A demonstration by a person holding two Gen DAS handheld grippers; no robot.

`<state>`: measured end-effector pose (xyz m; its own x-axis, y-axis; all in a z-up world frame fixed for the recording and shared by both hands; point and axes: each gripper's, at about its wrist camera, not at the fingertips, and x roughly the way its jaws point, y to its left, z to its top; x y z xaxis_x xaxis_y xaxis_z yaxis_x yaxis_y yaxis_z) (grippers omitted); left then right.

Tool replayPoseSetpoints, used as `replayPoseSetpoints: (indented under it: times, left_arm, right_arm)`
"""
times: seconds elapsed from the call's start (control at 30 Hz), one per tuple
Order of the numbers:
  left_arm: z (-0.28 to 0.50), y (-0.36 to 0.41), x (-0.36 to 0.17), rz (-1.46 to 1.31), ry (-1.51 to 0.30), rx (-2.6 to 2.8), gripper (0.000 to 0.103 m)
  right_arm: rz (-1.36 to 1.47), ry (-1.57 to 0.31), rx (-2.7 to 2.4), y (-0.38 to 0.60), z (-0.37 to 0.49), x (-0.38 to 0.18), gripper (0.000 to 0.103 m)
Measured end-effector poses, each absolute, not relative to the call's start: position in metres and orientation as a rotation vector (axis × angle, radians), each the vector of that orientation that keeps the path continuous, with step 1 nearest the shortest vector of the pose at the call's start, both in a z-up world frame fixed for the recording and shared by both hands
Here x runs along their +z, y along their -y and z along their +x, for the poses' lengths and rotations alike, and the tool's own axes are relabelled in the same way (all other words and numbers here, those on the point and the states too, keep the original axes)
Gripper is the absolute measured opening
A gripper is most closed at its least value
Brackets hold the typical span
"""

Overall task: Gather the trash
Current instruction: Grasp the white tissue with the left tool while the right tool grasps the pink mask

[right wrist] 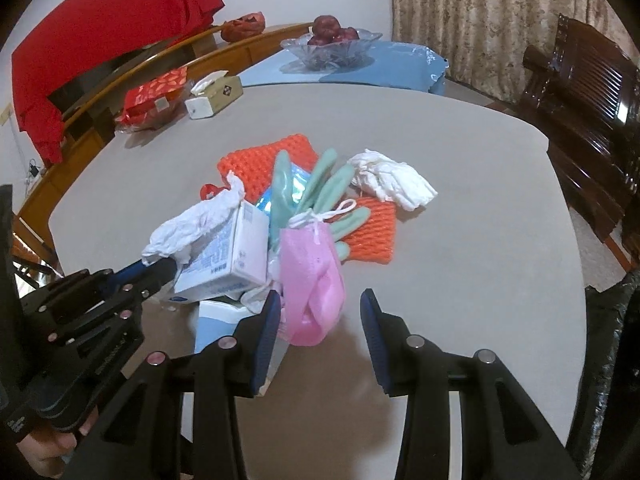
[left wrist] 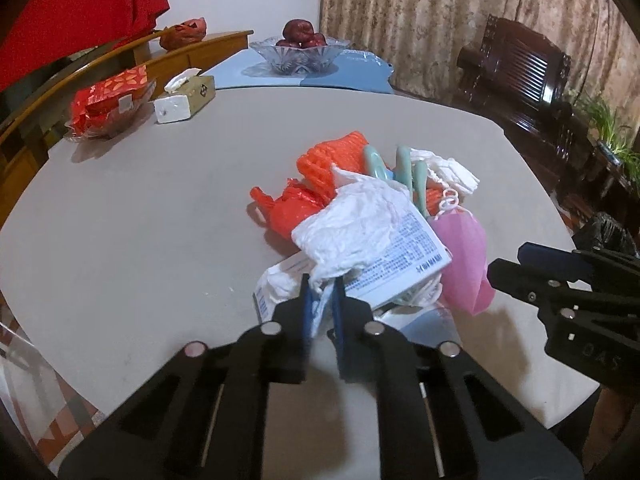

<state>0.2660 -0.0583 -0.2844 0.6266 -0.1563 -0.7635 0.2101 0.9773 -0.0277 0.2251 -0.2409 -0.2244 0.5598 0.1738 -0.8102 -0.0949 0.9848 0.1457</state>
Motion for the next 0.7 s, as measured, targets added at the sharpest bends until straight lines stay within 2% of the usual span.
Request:
replayPoseSetpoints:
  times: [0.4,0.47,0.6,0.7]
  left_arm:
    - [0.257,0.048,-0.281,0.068,-0.848,-0.177,0.005]
    - [0.257,0.044,-0.28,0.068,-0.841,-0.17,0.005]
    - [0.255,0.037,-0.279,0.053,-0.837,-0.164,0.005]
    - [0.253,0.035,-0.276,0.049,-0.833,-0.164,0.005]
  right_arm:
    - [0.078,-0.975,0.157,0.23,0.233,-0.232,0.04]
    - [0.077,-0.98,0.16,0.229,0.234,-0.234,0.033]
    - [0.072,-0.997,0.175,0.227,0.236,-0.239,0.01]
    - [0.074,-0.99,0.171,0.228,0.234,-0.238,0.004]
